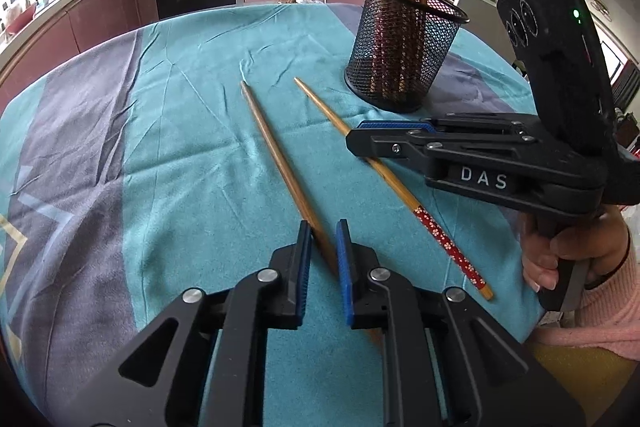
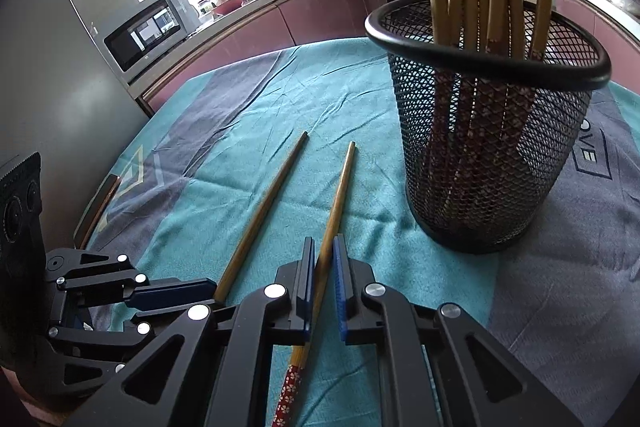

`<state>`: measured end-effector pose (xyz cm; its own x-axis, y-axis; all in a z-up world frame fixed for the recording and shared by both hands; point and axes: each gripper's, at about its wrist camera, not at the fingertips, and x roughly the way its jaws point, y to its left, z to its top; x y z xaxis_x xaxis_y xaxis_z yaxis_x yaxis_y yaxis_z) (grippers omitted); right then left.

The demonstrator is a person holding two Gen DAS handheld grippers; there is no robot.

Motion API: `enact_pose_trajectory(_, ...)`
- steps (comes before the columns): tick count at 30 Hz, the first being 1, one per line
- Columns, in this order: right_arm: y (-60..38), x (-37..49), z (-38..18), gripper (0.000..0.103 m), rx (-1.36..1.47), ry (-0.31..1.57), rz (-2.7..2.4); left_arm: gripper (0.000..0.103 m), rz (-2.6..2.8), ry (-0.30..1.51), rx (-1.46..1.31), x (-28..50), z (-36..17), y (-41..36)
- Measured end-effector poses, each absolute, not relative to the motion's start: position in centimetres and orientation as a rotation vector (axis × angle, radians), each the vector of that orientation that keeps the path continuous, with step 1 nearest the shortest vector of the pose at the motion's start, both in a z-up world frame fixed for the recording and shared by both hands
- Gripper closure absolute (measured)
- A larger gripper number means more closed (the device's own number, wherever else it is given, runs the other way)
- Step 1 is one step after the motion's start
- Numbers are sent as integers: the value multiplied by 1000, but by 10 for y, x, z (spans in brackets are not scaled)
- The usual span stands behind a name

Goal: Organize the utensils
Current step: 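Close the right gripper on one chopstick while the left gripper closes on the other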

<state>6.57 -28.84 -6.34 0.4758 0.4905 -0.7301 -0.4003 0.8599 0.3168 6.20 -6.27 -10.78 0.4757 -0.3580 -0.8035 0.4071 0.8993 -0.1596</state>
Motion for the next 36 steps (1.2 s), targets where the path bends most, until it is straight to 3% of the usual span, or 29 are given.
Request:
enact_pose_trajectory(5,-289,64,-62,91,97,930,545,79,-440,944,60,69,-104,-64)
enact_pose_trajectory(36,-276,72,-63,87,22,922,511,81,-380,937,81,105,-112,-69)
